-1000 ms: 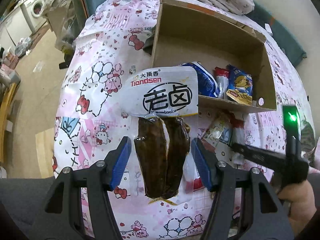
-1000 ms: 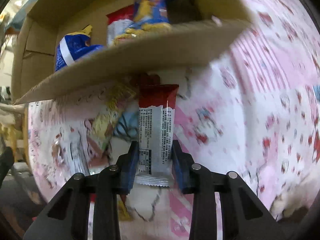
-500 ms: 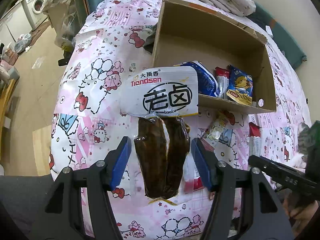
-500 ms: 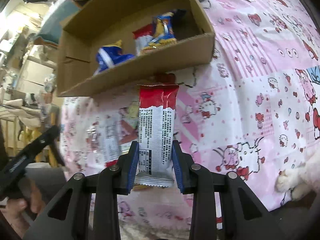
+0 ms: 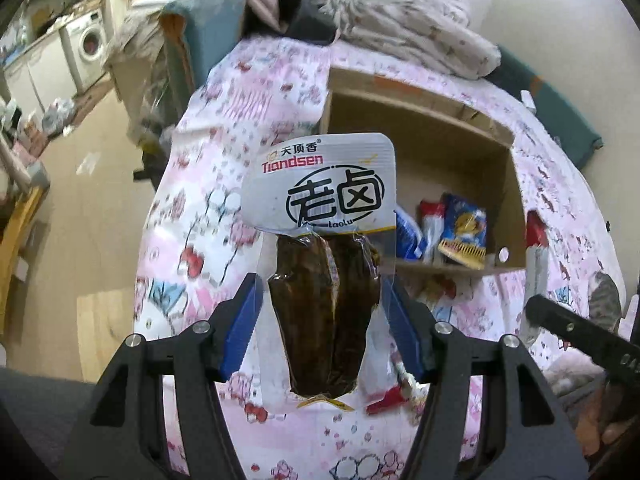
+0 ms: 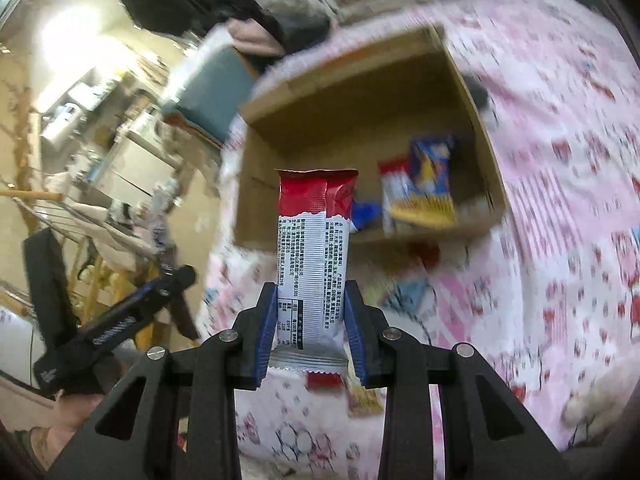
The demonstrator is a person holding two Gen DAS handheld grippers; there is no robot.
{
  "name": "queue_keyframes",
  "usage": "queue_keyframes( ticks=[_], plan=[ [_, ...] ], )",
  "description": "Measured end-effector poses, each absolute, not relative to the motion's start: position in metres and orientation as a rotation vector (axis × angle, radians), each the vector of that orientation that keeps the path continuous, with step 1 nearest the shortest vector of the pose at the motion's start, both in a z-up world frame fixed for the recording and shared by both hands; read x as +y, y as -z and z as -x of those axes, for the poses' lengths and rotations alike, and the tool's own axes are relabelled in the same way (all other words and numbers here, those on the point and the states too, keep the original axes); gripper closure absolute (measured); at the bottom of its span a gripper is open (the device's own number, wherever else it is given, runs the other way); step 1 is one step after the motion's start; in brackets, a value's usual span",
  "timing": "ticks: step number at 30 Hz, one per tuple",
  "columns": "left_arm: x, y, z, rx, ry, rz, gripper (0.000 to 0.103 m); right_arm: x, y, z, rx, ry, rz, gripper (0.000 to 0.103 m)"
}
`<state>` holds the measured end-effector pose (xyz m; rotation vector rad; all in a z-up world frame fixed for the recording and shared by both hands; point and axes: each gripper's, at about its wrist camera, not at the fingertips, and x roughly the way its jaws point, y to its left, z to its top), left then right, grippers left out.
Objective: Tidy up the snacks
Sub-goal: 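Carry both snacks over the box and open both tools to drop them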
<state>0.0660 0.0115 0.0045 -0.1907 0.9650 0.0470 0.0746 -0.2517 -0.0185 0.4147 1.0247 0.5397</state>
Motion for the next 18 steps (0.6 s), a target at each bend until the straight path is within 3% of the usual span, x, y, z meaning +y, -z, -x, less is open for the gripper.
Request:
queue_keyframes(
  ticks=[8,18],
  plan=[
    [-0.002,-0.026,-0.101,0.922,-0.014,0.154,0.045,-0.266,0.005,-0.096,0.908,-0.503,-0.468,0.069],
    [-0.013,-0.052,-0.148,0.855,0.017,0.095,0.045,-0.276,0.01,-0.135,0.914,-0.438,-0.461,0.069]
  ],
)
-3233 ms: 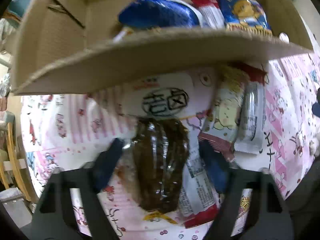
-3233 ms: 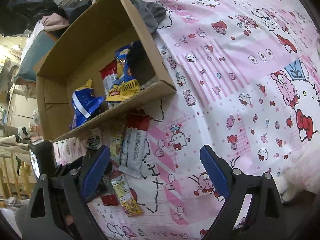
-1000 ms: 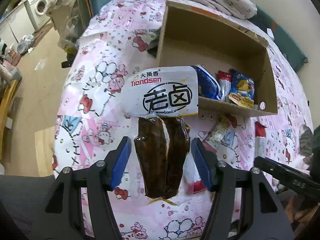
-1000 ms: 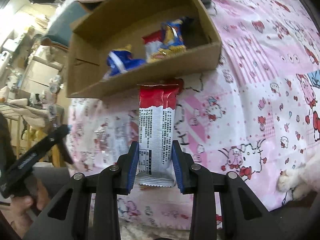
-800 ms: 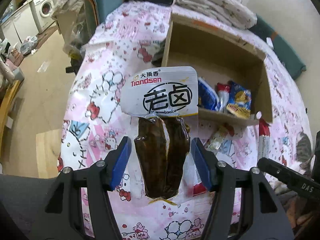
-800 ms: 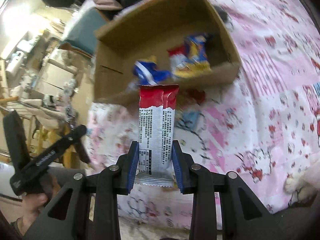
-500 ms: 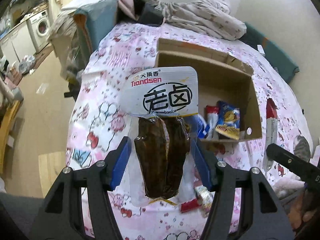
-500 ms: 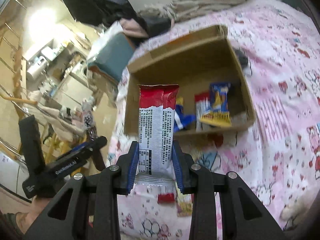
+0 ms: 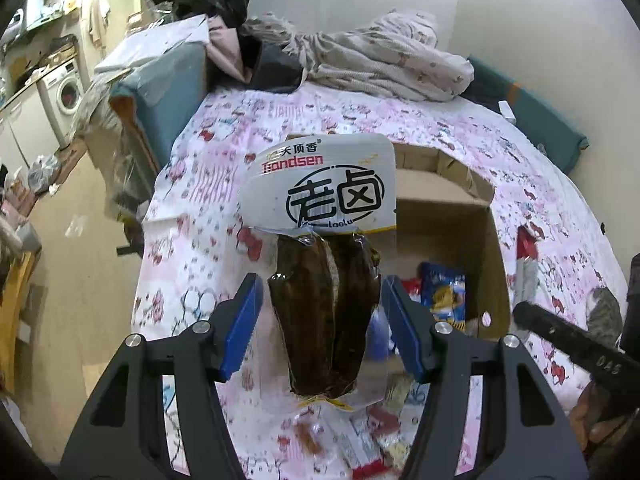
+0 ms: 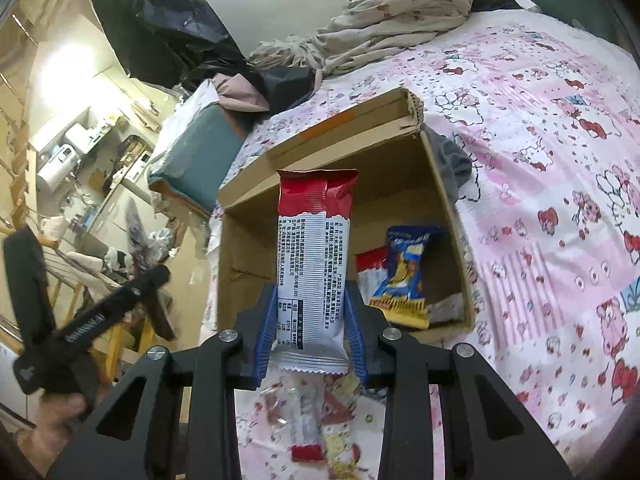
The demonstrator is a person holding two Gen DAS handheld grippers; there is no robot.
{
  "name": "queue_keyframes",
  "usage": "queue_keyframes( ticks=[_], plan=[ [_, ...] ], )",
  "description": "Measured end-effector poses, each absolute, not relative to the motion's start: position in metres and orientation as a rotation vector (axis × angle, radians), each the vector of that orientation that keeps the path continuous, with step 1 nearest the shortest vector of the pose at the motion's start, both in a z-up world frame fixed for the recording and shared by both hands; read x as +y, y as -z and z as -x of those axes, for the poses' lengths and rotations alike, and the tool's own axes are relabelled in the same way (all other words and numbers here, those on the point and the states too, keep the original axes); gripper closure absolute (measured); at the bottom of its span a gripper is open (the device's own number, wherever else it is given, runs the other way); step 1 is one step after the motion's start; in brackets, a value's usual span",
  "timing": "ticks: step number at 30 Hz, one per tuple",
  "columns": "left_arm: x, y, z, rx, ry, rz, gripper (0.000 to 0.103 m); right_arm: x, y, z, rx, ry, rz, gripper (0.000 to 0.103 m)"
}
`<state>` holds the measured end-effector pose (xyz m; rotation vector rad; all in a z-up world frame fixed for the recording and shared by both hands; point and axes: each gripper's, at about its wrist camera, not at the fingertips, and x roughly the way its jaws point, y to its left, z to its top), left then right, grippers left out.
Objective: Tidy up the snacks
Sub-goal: 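Carry both snacks over the box and open both tools to drop them, then move both tools back to the pile beside the box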
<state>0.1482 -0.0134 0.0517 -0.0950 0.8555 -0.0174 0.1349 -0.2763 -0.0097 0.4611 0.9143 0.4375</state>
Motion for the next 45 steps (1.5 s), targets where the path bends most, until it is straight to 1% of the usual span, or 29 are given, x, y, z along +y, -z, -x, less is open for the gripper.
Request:
queue_keyframes(
  ticks=[6,12,20,33,36,37,38,39,40,41,42,45],
  plan=[
    [-0.024,-0.053,-0.175,0.826,0.034,0.076,0.045,-0.278,0.019,-0.158,0.93,-0.401,-0.439,0.069],
    [-0.033,-0.037,-0.199,0.778,0.098,0.071,0.045,-0.275,0.028,-0.18,0.933,-0.385,-0.42,0.069],
    [-0.031,-0.001,-0.214,0.837,0.092,0.073,0.045,-0.268,0.052,-0.188,0.995,-0.369,-0.411,0.069],
    [-0.033,0.015,-0.218,0.899,0.092,0.061,0.043,-0.26,0.067,-0.193,1.054,-0.355,-0.387,0.068],
    [-0.037,0.017,-0.217,0.908,0.095,0.042,0.042,-0.262,0.067,-0.193,1.055,-0.359,-0.416,0.066],
    [-0.038,0.017,-0.215,0.91,0.091,0.037,0.038,-0.264,0.067,-0.194,1.051,-0.36,-0.43,0.066],
    [-0.038,0.016,-0.215,0.911,0.087,0.034,0.026,-0.264,0.067,-0.194,1.051,-0.366,-0.44,0.063],
    [-0.039,0.015,-0.213,0.91,0.085,0.033,0.019,-0.264,0.066,-0.194,1.055,-0.374,-0.444,0.049],
    [-0.039,0.013,-0.212,0.899,0.076,0.031,0.01,-0.264,0.066,-0.194,1.055,-0.381,-0.451,0.041],
    [-0.04,0.011,-0.209,0.886,0.067,0.027,0.004,-0.266,0.065,-0.194,1.047,-0.379,-0.461,0.03],
    [-0.04,0.009,-0.207,0.873,0.061,0.02,0.003,-0.268,0.064,-0.193,1.039,-0.373,-0.47,0.023],
    [-0.042,0.005,-0.204,0.863,0.066,0.009,0.003,-0.272,0.062,-0.193,1.036,-0.356,-0.478,0.022]
  ],
)
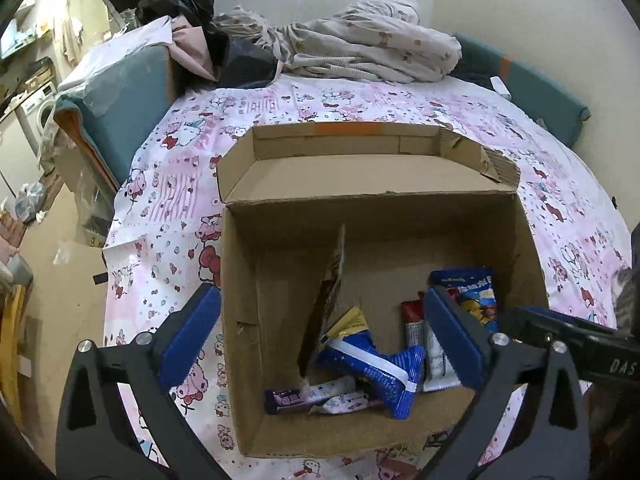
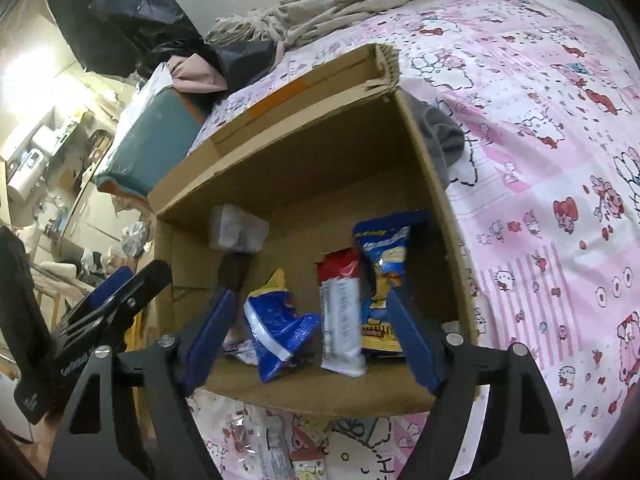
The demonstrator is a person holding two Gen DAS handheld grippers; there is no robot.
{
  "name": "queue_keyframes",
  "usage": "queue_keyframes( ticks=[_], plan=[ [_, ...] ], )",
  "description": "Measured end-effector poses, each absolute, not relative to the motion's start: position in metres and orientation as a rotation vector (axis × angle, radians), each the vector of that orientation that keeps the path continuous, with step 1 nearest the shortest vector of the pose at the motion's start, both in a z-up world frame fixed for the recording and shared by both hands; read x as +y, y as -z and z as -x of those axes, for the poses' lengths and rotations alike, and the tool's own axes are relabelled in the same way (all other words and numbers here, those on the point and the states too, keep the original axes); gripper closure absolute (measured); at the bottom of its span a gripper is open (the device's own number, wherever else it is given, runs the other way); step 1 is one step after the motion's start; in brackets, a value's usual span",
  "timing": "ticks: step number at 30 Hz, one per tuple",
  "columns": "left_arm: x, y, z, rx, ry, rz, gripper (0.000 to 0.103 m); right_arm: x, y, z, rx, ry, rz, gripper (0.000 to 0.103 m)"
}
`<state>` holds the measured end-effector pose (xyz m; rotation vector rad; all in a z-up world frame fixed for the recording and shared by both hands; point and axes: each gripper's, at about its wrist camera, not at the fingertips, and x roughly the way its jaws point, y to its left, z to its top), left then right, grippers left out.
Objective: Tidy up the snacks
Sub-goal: 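Move both tools back to the pile beside the box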
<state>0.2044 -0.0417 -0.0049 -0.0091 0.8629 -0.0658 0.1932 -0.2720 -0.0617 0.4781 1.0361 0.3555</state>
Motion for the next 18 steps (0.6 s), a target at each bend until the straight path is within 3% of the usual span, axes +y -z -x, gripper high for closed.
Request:
queue_keyframes(
  ticks=[18],
  plan=[
    [-0.02,-0.006,-0.184,0.878,0.038,0.09,0.003,-0.276,0.046,-0.182,1.013,-0.349,-0.496,0.022]
  ],
)
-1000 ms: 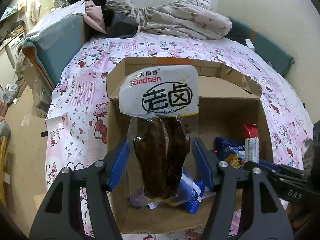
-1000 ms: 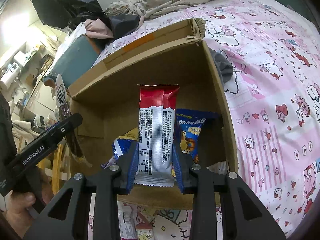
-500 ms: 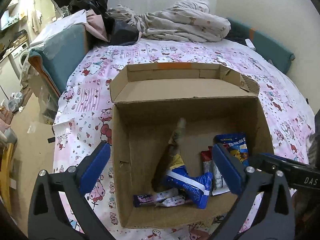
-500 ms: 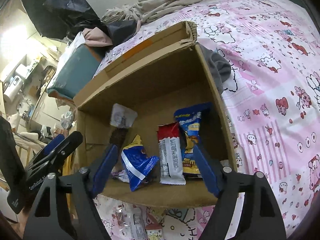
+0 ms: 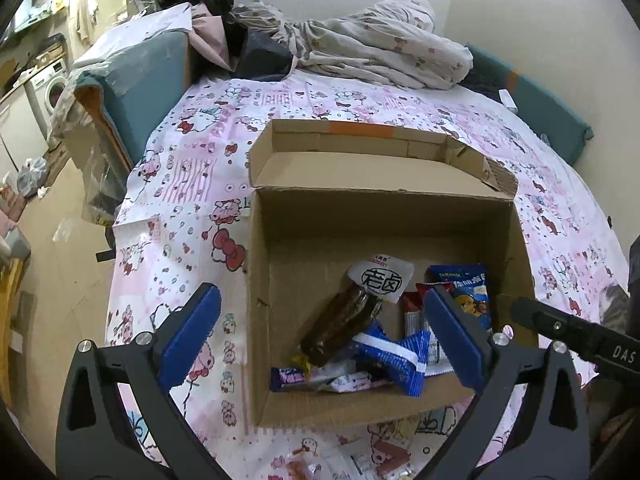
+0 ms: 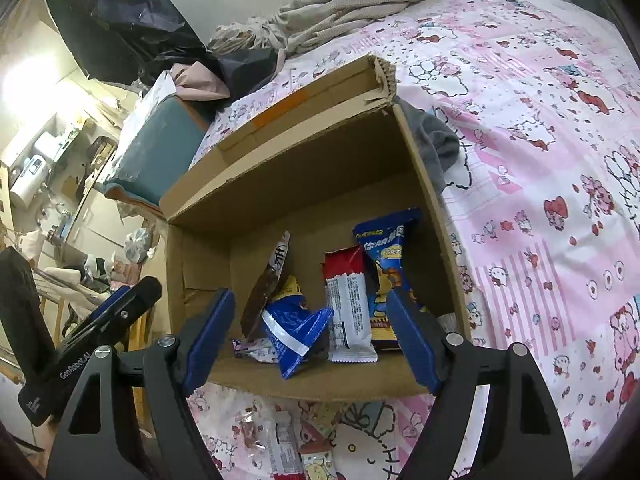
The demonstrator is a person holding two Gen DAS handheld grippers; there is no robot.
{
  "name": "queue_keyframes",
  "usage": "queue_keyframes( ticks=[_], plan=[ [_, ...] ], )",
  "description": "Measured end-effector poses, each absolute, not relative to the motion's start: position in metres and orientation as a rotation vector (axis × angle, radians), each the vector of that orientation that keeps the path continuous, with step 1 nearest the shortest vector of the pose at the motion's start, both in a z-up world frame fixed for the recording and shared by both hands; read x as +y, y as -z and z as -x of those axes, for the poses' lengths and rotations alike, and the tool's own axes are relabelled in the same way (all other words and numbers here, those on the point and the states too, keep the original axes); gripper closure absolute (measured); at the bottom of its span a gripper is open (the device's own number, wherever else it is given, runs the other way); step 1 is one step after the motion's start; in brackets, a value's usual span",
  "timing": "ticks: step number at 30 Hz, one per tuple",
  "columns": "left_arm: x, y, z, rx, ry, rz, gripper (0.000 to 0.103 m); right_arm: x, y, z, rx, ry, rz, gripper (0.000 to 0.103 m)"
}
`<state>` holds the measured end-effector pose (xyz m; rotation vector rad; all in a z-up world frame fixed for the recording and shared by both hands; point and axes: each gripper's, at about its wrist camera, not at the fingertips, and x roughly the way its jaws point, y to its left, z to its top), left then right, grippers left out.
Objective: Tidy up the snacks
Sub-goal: 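Move both tools back to the pile beside the box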
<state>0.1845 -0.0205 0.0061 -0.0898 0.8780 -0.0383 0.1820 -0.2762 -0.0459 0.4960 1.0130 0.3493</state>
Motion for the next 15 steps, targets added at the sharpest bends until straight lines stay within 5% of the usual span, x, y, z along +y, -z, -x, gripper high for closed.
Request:
queue_keyframes(
  ticks=[15],
  plan=[
    [0.011,-0.009,-0.126,0.919,0.005,0.155,0.003,-0.285,0.034,-0.135,1.014,-0.344,-0.495,0.022]
  ],
)
